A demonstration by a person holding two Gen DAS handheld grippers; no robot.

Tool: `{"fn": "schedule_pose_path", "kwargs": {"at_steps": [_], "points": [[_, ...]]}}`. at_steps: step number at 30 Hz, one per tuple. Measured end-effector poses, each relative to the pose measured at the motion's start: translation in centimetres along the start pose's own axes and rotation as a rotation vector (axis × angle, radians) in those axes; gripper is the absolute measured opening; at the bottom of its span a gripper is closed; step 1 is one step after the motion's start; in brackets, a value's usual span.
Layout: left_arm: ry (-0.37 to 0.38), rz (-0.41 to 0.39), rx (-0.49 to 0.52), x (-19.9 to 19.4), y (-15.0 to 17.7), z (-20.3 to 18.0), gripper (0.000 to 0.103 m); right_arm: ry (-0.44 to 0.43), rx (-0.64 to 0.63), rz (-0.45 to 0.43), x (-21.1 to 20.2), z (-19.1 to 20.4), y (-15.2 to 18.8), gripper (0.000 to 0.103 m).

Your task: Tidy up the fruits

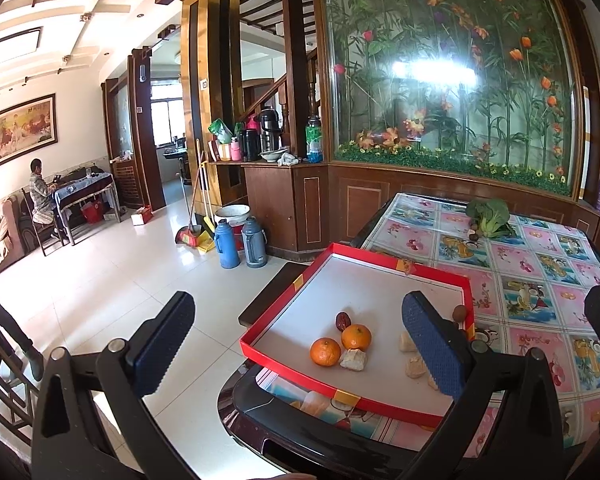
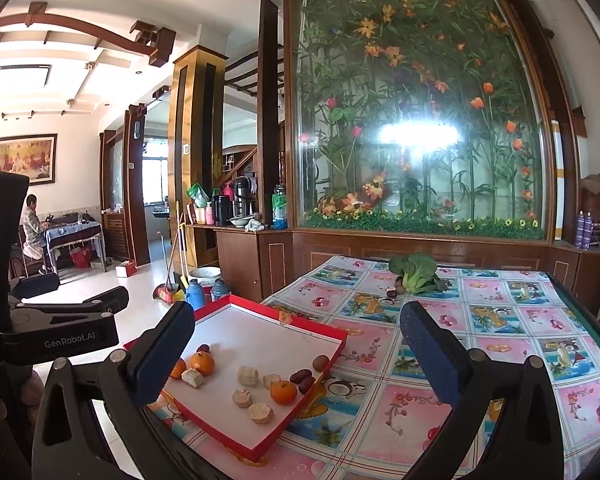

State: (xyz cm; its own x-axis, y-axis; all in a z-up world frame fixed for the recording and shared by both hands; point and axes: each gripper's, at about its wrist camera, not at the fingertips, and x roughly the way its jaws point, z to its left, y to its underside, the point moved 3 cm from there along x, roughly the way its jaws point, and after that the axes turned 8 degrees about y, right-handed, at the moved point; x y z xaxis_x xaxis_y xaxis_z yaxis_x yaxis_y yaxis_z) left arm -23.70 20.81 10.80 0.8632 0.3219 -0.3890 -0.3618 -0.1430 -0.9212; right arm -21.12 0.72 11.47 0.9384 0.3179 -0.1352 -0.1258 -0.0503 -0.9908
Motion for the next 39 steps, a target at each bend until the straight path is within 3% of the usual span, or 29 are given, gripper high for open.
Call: {"fn": "schedule_pose_path", "kwargs": {"at_steps": [39], "points": [[-0.001,0.019,0.001,0.0,0.3,-0.4,0.103,-0.03,-0.005,0.039,0.5,0.8,1.1,0.103]]}}
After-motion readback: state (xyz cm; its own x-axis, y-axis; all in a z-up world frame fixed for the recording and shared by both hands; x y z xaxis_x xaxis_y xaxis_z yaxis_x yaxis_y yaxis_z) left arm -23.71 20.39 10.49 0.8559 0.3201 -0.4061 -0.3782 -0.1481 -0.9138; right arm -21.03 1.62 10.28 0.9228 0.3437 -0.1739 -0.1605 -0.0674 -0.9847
